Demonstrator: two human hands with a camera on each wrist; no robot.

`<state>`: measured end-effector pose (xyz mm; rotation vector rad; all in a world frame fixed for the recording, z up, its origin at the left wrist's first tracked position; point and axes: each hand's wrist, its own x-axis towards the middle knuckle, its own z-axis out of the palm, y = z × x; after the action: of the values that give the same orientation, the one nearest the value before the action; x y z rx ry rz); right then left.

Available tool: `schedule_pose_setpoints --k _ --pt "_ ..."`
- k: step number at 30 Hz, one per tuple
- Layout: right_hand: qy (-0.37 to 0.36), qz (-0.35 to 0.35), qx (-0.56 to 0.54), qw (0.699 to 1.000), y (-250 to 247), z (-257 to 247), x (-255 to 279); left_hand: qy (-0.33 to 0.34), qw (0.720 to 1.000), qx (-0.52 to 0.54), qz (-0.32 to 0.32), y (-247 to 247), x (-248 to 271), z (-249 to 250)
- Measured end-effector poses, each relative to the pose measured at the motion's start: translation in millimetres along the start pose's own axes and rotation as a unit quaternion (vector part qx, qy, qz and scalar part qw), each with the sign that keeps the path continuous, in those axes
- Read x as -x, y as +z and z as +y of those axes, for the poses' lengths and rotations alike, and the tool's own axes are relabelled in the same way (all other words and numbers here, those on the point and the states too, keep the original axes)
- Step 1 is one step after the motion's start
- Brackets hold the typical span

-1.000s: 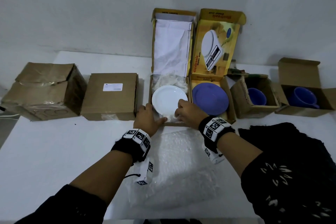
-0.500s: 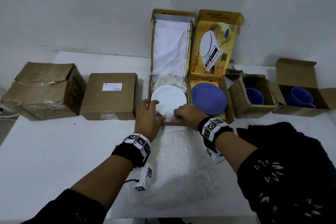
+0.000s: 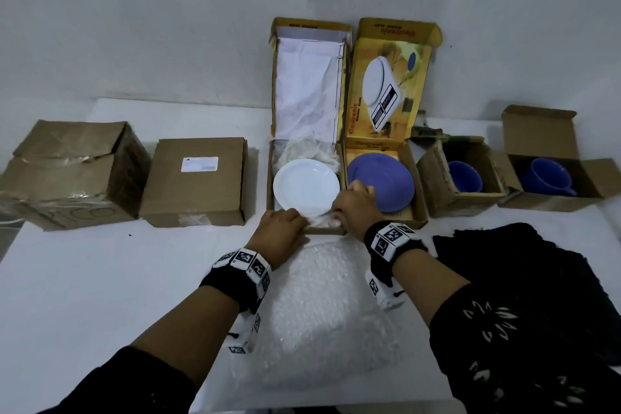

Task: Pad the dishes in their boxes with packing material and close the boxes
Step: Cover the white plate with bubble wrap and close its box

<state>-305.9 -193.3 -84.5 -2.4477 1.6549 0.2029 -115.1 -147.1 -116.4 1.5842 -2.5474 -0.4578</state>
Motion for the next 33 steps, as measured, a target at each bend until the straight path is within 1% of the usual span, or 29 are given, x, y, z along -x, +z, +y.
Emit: schedule_pose_setpoints --k 2,4,6,8,10,12,13,16,18,19,20,21,22,24,25,27,28,29,30,32,33 --pt "0.009 0.012 -0.003 1.000 3.7 0.0 -2.6 -0.006 1.000 0.000 0.000 0.2 -0.2 1.4" --pt "0.029 0.046 -0.019 0.998 5.6 -0.2 -4.0 -0.001 1.000 0.007 0.005 -0.8 -1.3 2.4" --pt "0.030 0.065 -0.008 0.997 4.7 -1.7 -5.0 -0.010 1.000 -0.010 -0.023 -4.2 -2.5 3.0" --pt "0.002 0.040 0.036 0.999 3.8 -4.7 -2.4 -0.016 0.998 -0.033 -0.050 -8.2 -3.5 2.4" --pt "-0.003 0.024 0.085 0.996 7.3 -6.2 0.0 -0.011 0.997 -0.040 -0.062 -11.6 -2.9 1.1" --pt "-0.012 0.030 0.113 0.993 11.3 -8.5 1.8 -0.002 0.996 -0.053 -0.070 -12.2 -1.6 0.3" --pt "-0.020 0.044 0.125 0.991 11.7 -9.4 4.6 -0.003 0.996 -0.063 -0.070 -12.6 -1.2 0.4" --pt "-0.014 0.066 0.122 0.990 13.8 -12.4 17.3 -0.005 0.998 -0.046 -0.049 -14.0 4.5 2.3" --pt "0.005 0.042 0.110 0.993 15.9 -14.0 24.0 0.004 0.997 -0.061 -0.041 -14.5 8.6 3.5" --pt "0.003 0.027 0.106 0.994 17.5 -15.5 26.5 0.005 0.996 -0.073 -0.043 -14.8 11.3 5.1" --pt "0.000 0.012 0.094 0.996 18.7 -17.0 28.6 0.001 0.996 -0.083 -0.043 -14.2 13.2 7.4" --pt "-0.001 0.012 0.078 0.997 18.4 -17.2 30.0 -0.005 0.995 -0.093 -0.043 -14.2 14.3 10.5" --pt "0.000 0.023 0.054 0.998 15.8 -17.1 32.2 -0.015 0.994 -0.098 -0.043 -16.0 15.4 14.2" --pt "0.009 0.052 -0.041 0.998 8.2 -16.4 39.9 -0.034 0.995 -0.094 -0.020 -21.9 19.3 20.3" --pt "0.016 0.089 -0.092 0.992 5.7 -15.4 45.9 -0.028 0.996 -0.078 0.014 -24.4 22.7 22.8" --pt "0.025 0.178 -0.156 0.971 5.8 -14.3 62.3 0.012 0.995 -0.034 0.088 -27.0 31.7 26.0" --pt "0.038 0.201 -0.181 0.962 7.5 -14.9 72.5 0.034 0.994 -0.022 0.101 -25.4 37.3 27.3" --pt "0.061 0.189 -0.207 0.958 7.8 -18.4 84.4 0.038 0.997 -0.012 0.072 -24.7 43.2 30.6" --pt "0.091 0.143 -0.218 0.961 8.7 -24.6 95.3 0.021 0.999 -0.001 0.024 -21.3 48.5 33.6" --pt "0.151 0.005 -0.181 0.972 13.7 -40.6 113.4 -0.033 0.996 -0.018 -0.085 -14.2 56.6 38.0" --pt "0.169 -0.044 -0.169 0.970 19.2 -49.2 120.5 -0.046 0.992 -0.033 -0.116 -10.5 58.9 39.6"
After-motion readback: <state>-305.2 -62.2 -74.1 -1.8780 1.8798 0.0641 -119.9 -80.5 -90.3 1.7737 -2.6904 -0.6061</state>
